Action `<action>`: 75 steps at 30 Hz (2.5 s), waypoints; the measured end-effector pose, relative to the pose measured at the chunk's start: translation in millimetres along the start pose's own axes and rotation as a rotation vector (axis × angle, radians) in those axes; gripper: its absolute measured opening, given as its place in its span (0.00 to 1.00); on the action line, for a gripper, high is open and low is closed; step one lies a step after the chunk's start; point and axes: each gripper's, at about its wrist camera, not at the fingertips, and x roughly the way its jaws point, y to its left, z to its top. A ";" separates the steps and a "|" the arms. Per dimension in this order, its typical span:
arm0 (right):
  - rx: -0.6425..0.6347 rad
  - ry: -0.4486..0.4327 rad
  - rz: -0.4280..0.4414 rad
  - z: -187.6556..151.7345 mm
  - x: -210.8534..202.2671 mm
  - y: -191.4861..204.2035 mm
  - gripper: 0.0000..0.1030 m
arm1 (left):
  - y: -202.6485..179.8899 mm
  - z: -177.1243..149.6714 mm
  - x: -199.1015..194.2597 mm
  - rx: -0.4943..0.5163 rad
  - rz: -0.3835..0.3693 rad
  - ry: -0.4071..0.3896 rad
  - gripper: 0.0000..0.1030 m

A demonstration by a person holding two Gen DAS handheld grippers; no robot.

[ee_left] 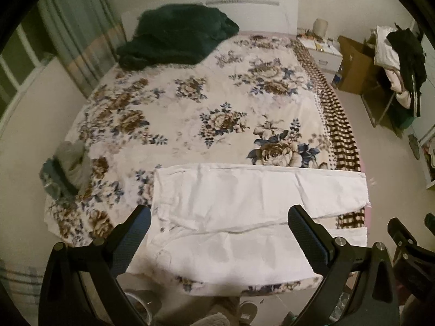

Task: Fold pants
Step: 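Lower both tools toward the hem ends of the white pants legs, then grasp the pants hem with the left gripper while the right gripper grasps beside it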

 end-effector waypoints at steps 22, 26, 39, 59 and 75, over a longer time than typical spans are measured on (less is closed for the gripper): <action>-0.193 0.396 -0.102 68.0 489.7 28.1 1.00 | -110.3 48.8 392.4 0.293 0.072 0.344 1.00; -0.340 0.449 -0.109 63.4 554.8 46.9 1.00 | -134.7 43.5 445.2 0.387 0.073 0.392 1.00; -0.518 0.544 0.040 71.0 618.0 77.9 0.31 | -149.6 30.7 481.2 0.486 -0.184 0.370 0.16; -0.275 0.283 0.146 -61.1 395.1 29.5 0.07 | -98.4 -99.9 271.4 0.122 -0.262 0.215 0.05; -0.371 0.529 0.096 -281.0 408.7 8.6 0.08 | -123.8 -277.2 318.1 0.027 -0.211 0.508 0.10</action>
